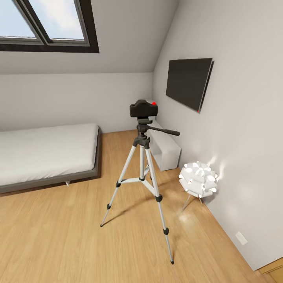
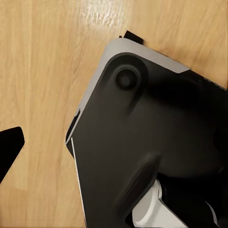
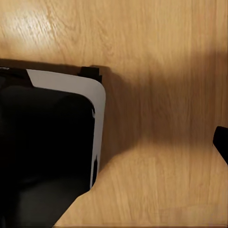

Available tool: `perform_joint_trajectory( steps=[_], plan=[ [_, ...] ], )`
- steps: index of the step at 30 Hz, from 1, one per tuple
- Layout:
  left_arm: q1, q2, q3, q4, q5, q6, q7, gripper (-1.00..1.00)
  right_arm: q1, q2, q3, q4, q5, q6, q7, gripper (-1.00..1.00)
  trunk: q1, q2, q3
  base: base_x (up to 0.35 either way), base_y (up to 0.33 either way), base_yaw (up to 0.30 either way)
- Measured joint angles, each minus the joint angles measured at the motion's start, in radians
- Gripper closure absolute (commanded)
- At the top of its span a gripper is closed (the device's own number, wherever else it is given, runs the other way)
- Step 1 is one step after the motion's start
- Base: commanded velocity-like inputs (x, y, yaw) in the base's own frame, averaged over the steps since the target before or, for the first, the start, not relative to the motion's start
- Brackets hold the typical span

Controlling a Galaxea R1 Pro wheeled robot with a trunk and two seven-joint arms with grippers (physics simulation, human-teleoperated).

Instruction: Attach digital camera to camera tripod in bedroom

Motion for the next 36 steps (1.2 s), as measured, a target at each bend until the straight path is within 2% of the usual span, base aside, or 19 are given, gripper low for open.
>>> perform_joint_trajectory(
  steps=[8,18,32,34,36],
  plan=[
    [0.0,-0.001,0.0,0.0,0.001,-0.055,0.005,-1.0,0.05,0.012,0.001,0.001,-0.001,0.003,-0.003,-1.0,0.0,0.0,0.008,0.0,0.0,0.0],
    [0.0,0.002,0.0,0.0,0.002,-0.065,0.006,-1.0,0.091,0.014,0.0,0.002,-0.001,-0.001,-0.003,-1.0,0.0,0.0,0.024,0.0,0.0,0.0],
    [0.0,0.004,0.0,0.0,0.004,-0.068,0.007,-1.0,0.101,0.015,0.0,0.001,-0.001,-0.003,-0.003,-1.0,0.0,0.0,0.046,0.0,0.0,0.0],
    [0.0,0.004,0.0,0.0,0.008,-0.068,0.007,-1.0,0.101,0.015,0.0,0.001,-0.001,-0.004,-0.003,-1.0,0.0,0.0,0.049,0.0,0.0,0.0],
    [0.0,0.004,0.001,0.001,0.027,-0.068,0.008,-1.0,0.101,0.016,0.0,0.001,-0.001,-0.005,-0.003,-1.0,0.0,0.0,0.053,0.0,0.0,0.0]
  ],
)
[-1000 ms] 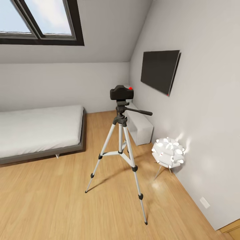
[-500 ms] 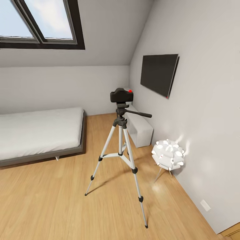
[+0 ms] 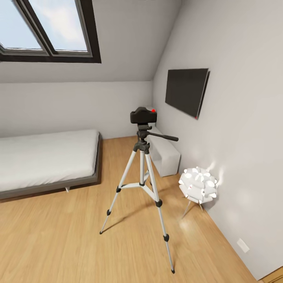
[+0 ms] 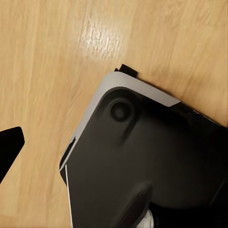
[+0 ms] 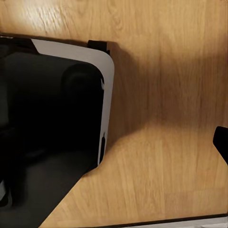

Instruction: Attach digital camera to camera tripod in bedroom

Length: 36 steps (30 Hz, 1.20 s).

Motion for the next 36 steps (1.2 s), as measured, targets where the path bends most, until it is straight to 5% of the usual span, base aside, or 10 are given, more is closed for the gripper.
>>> perform_joint_trajectory(
  steps=[9,36],
  plan=[
    [0.0,0.001,-0.001,0.0,0.051,0.0,-0.001,-1.0,0.0,0.001,0.0,0.0,0.0,-0.002,0.0,-1.0,0.0,0.0,0.014,0.0,0.0,0.0],
    [0.0,0.0,-0.002,-0.002,0.055,-0.001,-0.006,-1.0,0.0,0.002,0.0,0.0,0.0,-0.004,0.0,-1.0,0.0,0.0,0.058,0.0,0.0,0.0]
  ],
)
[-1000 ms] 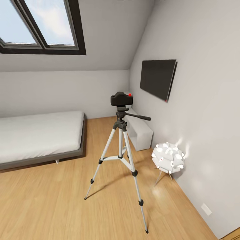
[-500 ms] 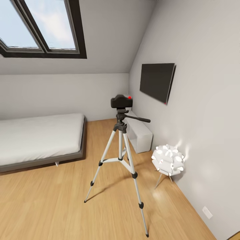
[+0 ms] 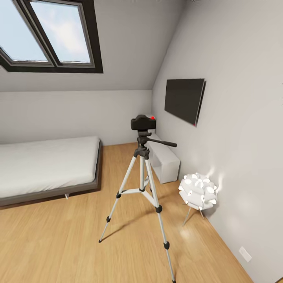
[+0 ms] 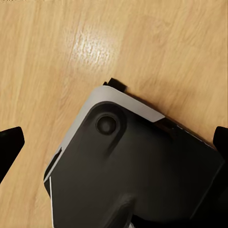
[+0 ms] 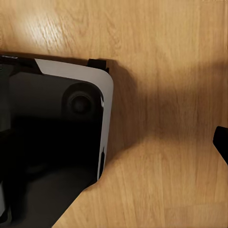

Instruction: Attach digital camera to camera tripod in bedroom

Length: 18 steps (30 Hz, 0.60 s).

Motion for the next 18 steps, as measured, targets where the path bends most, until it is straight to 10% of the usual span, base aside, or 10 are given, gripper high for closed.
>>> perform_joint_trajectory(
  steps=[18],
  plan=[
    [0.0,0.0,0.0,0.0,-0.005,0.003,-0.014,-1.0,0.0,0.0,0.0,0.0,0.0,0.0,0.0,-1.0,0.0,0.0,0.029,0.0,0.0,0.0]
  ],
)
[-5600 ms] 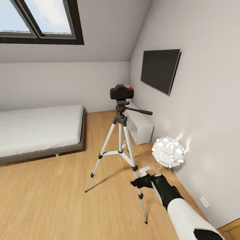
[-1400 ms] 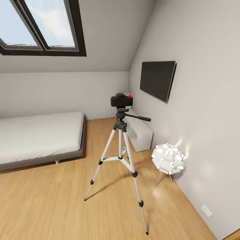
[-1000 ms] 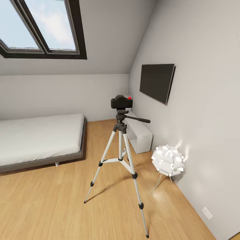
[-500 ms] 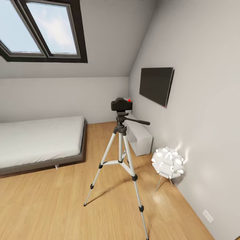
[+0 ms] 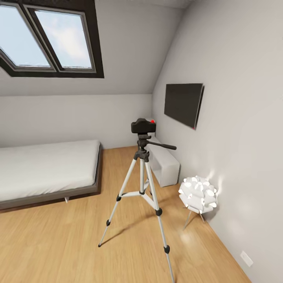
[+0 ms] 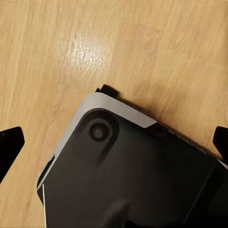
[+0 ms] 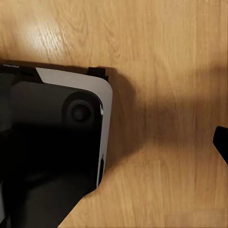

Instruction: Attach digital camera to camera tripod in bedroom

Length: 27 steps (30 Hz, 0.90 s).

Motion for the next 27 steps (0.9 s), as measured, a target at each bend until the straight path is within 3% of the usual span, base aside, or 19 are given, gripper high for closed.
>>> perform_joint_trajectory(
  steps=[27],
  plan=[
    [-0.001,0.001,-0.001,0.0,-0.002,0.014,-0.024,-1.0,-0.001,0.0,0.0,0.0,0.0,0.0,0.0,-1.0,0.0,-0.002,0.041,0.0,0.0,0.0]
  ],
)
